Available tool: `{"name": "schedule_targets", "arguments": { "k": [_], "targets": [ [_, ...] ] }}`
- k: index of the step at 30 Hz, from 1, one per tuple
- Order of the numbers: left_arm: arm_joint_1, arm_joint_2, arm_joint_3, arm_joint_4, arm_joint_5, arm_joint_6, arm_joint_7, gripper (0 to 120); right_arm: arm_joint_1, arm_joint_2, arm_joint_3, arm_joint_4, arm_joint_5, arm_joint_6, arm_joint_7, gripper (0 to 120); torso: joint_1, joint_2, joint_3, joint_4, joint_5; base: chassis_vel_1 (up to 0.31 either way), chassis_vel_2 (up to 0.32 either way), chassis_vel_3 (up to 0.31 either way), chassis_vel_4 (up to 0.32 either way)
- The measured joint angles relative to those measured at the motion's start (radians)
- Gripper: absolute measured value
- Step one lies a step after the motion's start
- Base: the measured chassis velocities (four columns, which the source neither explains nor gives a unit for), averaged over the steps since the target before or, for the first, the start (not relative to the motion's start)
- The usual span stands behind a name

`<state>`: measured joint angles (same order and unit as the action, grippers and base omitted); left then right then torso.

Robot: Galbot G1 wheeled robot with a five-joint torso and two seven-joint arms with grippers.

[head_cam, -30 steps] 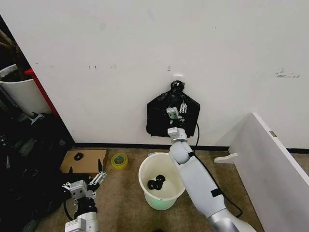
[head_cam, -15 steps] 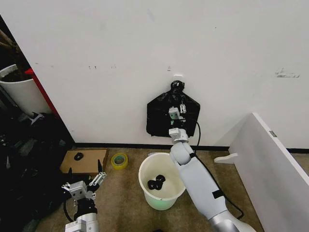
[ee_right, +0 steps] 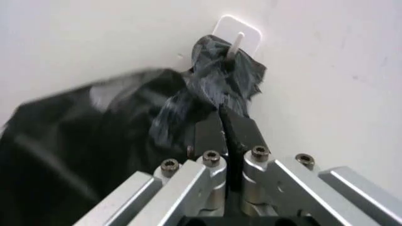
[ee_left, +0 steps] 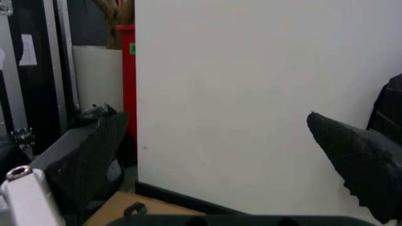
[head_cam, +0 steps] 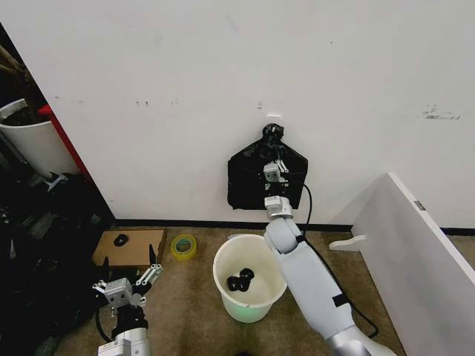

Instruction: Place the garbage bag over the trash bin.

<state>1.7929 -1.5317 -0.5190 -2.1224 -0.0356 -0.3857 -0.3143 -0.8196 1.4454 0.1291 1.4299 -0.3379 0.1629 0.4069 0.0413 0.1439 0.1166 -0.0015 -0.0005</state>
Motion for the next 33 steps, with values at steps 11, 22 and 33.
{"name": "schedule_targets", "arguments": {
  "k": [11, 22, 33],
  "targets": [
    [-0.01, -0.001, 0.012, 0.001, -0.002, -0.007, -0.004, 100, -0.223, -0.061, 0.004, 0.13, -0.074, 0.04, -0.028, 0, 0.0, 0.0, 0.0, 0.0001, 0.0001, 0.0, 0.0, 0.0, 0.0],
    [-0.021, 0.008, 0.016, 0.001, -0.008, -0.006, -0.004, 100, -0.355, -0.106, -0.001, 0.206, -0.134, 0.064, -0.022, 0, 0.0, 0.0, 0.0, 0.0001, 0.0001, 0.0, 0.0, 0.0, 0.0],
    [-0.035, 0.022, 0.014, -0.003, -0.032, 0.0, -0.003, 100, -0.466, -0.202, -0.007, 0.28, -0.177, 0.067, -0.017, 0, 0.0, 0.0, 0.0, -0.0001, 0.0001, 0.0, 0.0, 0.0, 0.0]
  ]
}}
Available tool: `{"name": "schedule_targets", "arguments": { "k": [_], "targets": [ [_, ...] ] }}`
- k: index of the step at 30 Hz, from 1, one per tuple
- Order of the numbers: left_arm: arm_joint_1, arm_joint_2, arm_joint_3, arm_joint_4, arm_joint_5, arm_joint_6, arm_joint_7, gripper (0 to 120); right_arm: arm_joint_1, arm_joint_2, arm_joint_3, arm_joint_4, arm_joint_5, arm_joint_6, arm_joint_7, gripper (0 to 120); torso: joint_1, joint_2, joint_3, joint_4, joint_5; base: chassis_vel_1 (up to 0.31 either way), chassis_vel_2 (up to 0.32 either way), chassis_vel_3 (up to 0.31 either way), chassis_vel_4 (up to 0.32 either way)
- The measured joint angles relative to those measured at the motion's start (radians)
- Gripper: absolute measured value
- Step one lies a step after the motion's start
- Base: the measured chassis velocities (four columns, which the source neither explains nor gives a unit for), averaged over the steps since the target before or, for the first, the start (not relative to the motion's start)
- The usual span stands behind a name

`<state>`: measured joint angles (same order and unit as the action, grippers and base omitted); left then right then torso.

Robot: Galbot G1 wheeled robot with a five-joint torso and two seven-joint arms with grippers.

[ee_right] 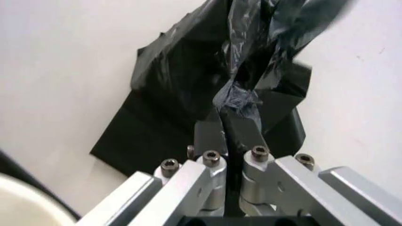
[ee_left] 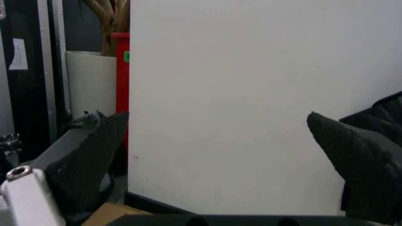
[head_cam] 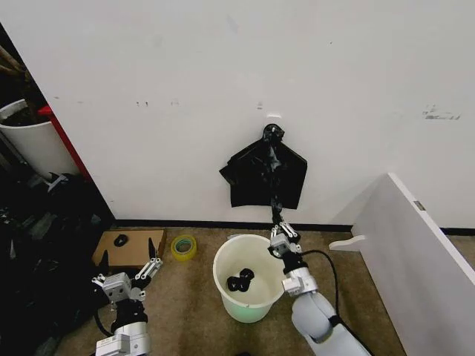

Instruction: Place the garbage bag over the trash bin.

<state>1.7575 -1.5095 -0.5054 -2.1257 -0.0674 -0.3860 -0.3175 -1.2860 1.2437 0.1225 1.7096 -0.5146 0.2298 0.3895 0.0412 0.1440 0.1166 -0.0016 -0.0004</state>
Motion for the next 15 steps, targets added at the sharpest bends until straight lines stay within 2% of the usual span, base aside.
{"name": "schedule_targets", "arguments": {
  "k": [15],
  "targets": [
    [-0.019, 0.034, -0.009, -0.009, -0.042, 0.018, 0.002, 100, -0.093, -0.035, -0.004, 0.004, -0.084, 0.049, 0.027, 0, 0.0, 0.0, 0.0, 0.0001, 0.0, 0.0, 0.0, 0.0, 0.0]
  ]
}}
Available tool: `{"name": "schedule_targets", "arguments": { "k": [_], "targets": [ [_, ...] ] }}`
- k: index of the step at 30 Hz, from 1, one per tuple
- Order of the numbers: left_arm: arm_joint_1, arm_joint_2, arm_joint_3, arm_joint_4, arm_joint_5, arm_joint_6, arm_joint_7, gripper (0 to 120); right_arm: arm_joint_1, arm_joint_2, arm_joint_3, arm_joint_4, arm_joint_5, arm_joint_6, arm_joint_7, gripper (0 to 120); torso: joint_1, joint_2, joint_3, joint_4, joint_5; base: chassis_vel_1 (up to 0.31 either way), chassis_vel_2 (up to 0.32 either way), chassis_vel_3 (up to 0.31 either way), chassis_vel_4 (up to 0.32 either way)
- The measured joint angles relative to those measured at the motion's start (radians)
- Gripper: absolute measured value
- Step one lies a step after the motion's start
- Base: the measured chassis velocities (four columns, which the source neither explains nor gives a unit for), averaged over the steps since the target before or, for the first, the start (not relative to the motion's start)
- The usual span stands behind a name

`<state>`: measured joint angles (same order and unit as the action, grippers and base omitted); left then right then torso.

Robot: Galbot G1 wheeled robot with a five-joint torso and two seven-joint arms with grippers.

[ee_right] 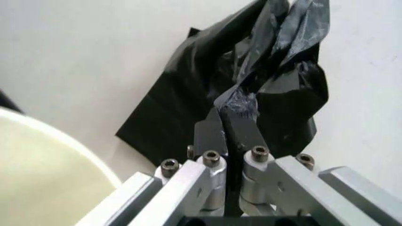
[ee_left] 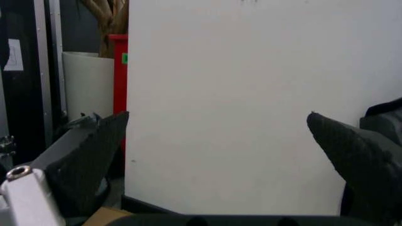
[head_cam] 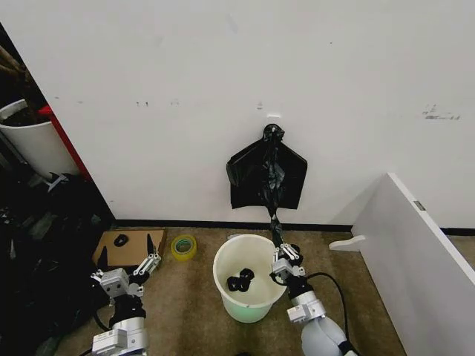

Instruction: Place the garbage bag over the trash bin.

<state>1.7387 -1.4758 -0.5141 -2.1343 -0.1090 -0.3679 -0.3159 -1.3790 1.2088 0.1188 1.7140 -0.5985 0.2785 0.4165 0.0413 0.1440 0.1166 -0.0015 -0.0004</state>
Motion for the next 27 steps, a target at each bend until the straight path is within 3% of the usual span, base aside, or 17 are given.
{"name": "schedule_targets", "arguments": {
  "k": [16, 27],
  "targets": [
    [-0.02, 0.026, 0.003, 0.001, -0.028, 0.014, 0.004, 100, -0.099, -0.06, 0.017, 0.028, -0.066, 0.035, 0.006, 0, 0.0, 0.0, 0.0, 0.0, -0.0001, 0.0, 0.0, 0.0, 0.0],
    [-0.022, 0.031, 0.003, -0.001, -0.034, 0.015, 0.004, 100, -0.151, -0.055, 0.019, 0.033, -0.118, 0.056, 0.02, 0, 0.0, 0.0, 0.0, 0.0, -0.0001, 0.0, 0.0, 0.0, 0.0]
  ]
}}
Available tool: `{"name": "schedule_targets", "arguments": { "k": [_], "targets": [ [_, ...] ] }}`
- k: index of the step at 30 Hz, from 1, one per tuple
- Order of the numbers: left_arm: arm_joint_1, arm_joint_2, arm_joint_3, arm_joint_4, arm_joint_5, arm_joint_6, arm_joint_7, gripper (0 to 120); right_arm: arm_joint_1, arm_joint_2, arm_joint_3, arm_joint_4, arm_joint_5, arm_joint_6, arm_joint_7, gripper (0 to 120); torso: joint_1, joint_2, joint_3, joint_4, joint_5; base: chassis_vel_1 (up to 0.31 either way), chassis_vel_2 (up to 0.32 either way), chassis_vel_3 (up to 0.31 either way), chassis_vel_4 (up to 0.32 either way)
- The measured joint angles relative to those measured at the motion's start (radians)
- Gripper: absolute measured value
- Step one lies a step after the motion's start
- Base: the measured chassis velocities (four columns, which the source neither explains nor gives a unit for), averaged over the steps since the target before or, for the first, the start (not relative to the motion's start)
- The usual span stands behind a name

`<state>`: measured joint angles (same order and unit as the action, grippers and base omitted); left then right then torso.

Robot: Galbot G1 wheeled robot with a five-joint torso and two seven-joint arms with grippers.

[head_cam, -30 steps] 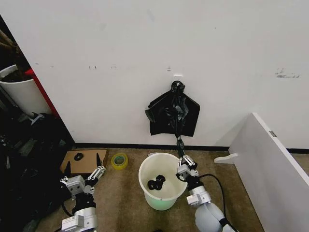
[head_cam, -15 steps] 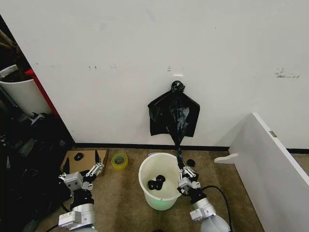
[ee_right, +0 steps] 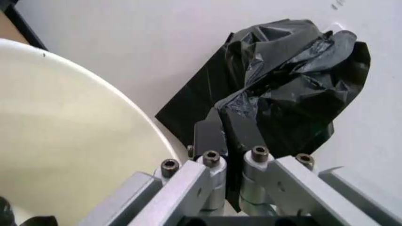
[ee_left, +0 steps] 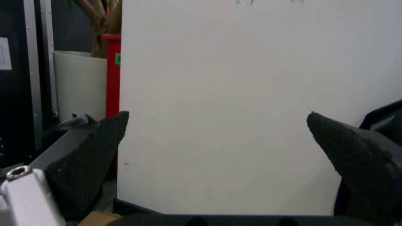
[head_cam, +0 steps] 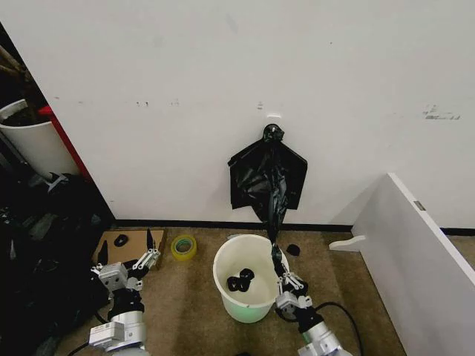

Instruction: Place the garbage bag over the trash bin.

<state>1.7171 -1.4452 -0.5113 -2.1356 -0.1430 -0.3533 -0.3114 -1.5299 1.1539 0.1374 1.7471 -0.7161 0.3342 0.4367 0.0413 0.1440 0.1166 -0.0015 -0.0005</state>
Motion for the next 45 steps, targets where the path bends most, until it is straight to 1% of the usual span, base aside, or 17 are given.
{"name": "schedule_targets", "arguments": {
  "k": [7, 9, 10, 12, 13, 14, 16, 21, 22, 23, 24, 27, 29, 35, 38, 43, 45],
  "targets": [
    [0.002, 0.002, -0.005, -0.002, -0.003, -0.002, 0.0, 100, 0.014, 0.011, 0.013, 0.0, 0.012, 0.005, 0.011, 0, 0.0, 0.0, 0.0, 0.0, 0.0, 0.0, 0.0, 0.0, 0.0],
    [0.003, 0.002, -0.008, -0.002, -0.003, -0.003, 0.0, 100, 0.042, 0.031, 0.017, -0.001, 0.022, 0.042, 0.013, 0, 0.0, 0.0, 0.0, 0.0, 0.0, 0.0, 0.0, 0.0, 0.0],
    [0.003, 0.001, -0.007, -0.002, -0.003, -0.003, 0.0, 100, 0.062, 0.044, 0.023, -0.004, 0.022, 0.089, 0.003, 5, 0.0, 0.0, 0.0, 0.0001, 0.0, 0.0, 0.0, 0.0, 0.0],
    [0.001, -0.001, -0.004, 0.0, -0.002, 0.001, 0.0, 100, 0.091, 0.061, 0.032, -0.008, 0.035, 0.179, -0.062, 11, 0.0, 0.0, 0.0, 0.0002, 0.0, 0.0, 0.0, 0.0, 0.0],
    [0.001, -0.002, -0.002, 0.001, 0.0, 0.003, 0.001, 100, 0.103, 0.065, 0.036, -0.01, 0.055, 0.227, -0.122, 15, 0.0, 0.0, 0.0, 0.0002, 0.0, 0.0, 0.0, 0.0, 0.0],
    [0.001, -0.002, -0.002, 0.001, 0.0, 0.003, 0.001, 100, 0.103, 0.065, 0.036, -0.01, 0.055, 0.227, -0.122, 15, 0.0, 0.0, 0.0, 0.0002, 0.0, 0.0, 0.0, 0.0, 0.0],
    [-0.001, -0.004, 0.0, 0.003, 0.003, 0.008, 0.001, 100, 0.119, 0.063, 0.038, -0.014, 0.107, 0.312, -0.249, 25, 0.0, 0.0, 0.0, 0.0002, -0.0001, 0.0, 0.0, 0.0, 0.0],
    [-0.002, -0.007, -0.001, 0.01, 0.009, 0.012, 0.002, 100, 0.141, 0.054, 0.052, -0.053, 0.189, 0.466, -0.495, 45, 0.0, 0.0, 0.0, 0.0, 0.0, 0.0, 0.0, 0.0, 0.0],
    [-0.002, -0.007, -0.001, 0.01, 0.009, 0.012, 0.002, 100, 0.141, 0.054, 0.052, -0.053, 0.189, 0.466, -0.495, 45, 0.0, 0.0, 0.0, 0.0, 0.0, 0.0, 0.0, 0.0, 0.0],
    [-0.001, -0.007, -0.001, 0.011, 0.011, 0.012, 0.002, 100, 0.143, 0.054, 0.055, -0.062, 0.197, 0.483, -0.53, 50, 0.0, 0.0, 0.0, 0.0001, 0.0, 0.0, 0.0, 0.0, 0.0],
    [-0.001, -0.007, -0.001, 0.012, 0.012, 0.013, 0.002, 100, 0.146, 0.055, 0.057, -0.069, 0.207, 0.488, -0.556, 52, 0.0, 0.0, 0.0, 0.0001, -0.0001, 0.0, 0.0, 0.0, 0.0],
    [-0.002, -0.009, -0.003, 0.013, 0.015, 0.014, 0.002, 100, 0.149, 0.062, 0.052, -0.078, 0.239, 0.487, -0.555, 67, 0.0, 0.0, 0.0, 0.0, 0.0, 0.0, 0.0, 0.0, 0.0],
    [-0.001, -0.009, -0.003, 0.014, 0.016, 0.014, 0.002, 100, 0.15, 0.064, 0.049, -0.08, 0.243, 0.479, -0.54, 70, 0.0, 0.0, 0.0, 0.0, 0.0, 0.0, 0.0, 0.0, 0.0],
    [0.002, -0.018, -0.003, 0.015, 0.025, 0.014, 0.002, 100, 0.181, 0.087, 0.044, -0.113, 0.212, 0.397, -0.442, 96, 0.0, 0.0, 0.0, 0.0001, 0.0, 0.0, 0.0, 0.0, 0.0],
    [0.004, -0.02, -0.003, 0.015, 0.026, 0.014, 0.002, 100, 0.188, 0.092, 0.045, -0.118, 0.184, 0.34, -0.374, 99, 0.0, 0.0, 0.0, 0.0002, 0.0, 0.0, 0.0, 0.0, 0.0],
    [0.005, -0.021, -0.006, 0.014, 0.026, 0.013, 0.002, 100, 0.175, 0.088, 0.021, -0.118, 0.141, 0.179, -0.164, 100, 0.0, 0.0, 0.0, 0.0, 0.0, 0.0, 0.0, 0.0, 0.0],
    [0.005, -0.022, -0.006, 0.014, 0.026, 0.012, 0.002, 100, 0.17, 0.088, 0.015, -0.116, 0.14, 0.154, -0.129, 100, 0.0, 0.0, 0.0, 0.0, 0.0, 0.0, 0.0, 0.0, 0.0]
  ]
}}
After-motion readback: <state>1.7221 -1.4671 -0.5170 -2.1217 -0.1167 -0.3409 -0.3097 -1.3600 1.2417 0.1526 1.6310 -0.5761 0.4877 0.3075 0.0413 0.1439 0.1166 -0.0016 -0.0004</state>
